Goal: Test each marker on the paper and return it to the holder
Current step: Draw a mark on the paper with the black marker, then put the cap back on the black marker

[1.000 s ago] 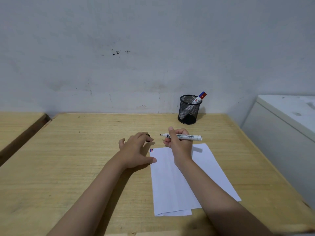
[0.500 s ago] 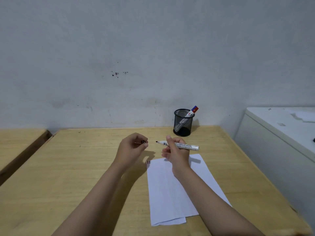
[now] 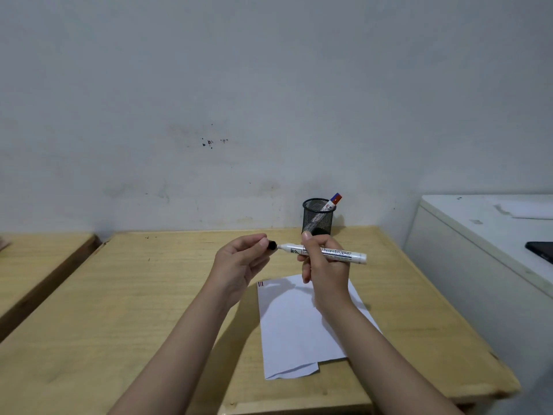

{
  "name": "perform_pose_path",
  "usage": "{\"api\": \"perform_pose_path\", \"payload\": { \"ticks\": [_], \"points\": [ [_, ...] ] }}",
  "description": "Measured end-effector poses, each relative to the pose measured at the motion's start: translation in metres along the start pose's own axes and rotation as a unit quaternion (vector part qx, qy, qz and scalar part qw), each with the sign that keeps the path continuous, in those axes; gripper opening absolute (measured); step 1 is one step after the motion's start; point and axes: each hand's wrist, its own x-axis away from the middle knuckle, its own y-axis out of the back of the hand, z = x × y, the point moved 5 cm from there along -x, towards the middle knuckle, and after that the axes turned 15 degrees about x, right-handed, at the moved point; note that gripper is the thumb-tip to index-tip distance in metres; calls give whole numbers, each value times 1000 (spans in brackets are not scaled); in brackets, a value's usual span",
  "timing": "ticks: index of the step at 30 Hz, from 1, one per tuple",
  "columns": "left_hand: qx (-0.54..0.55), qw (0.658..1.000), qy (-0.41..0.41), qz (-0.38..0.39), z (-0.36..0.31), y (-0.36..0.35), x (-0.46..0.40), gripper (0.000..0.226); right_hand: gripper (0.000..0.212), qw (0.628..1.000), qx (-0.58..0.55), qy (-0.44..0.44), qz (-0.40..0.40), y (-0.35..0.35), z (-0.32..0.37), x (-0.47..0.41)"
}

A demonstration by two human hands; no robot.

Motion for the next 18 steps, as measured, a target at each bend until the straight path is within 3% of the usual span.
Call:
{"api": "perform_pose_path", "payload": {
  "ticks": [9, 18],
  "points": [
    [-69, 997, -17, 31, -8, -19, 18, 6, 27, 998, 31, 55, -6, 7, 16, 9],
    [-58, 996, -23, 56, -7, -39, 18, 1, 36, 996, -48, 55, -58, 11, 25, 7]
  ]
}}
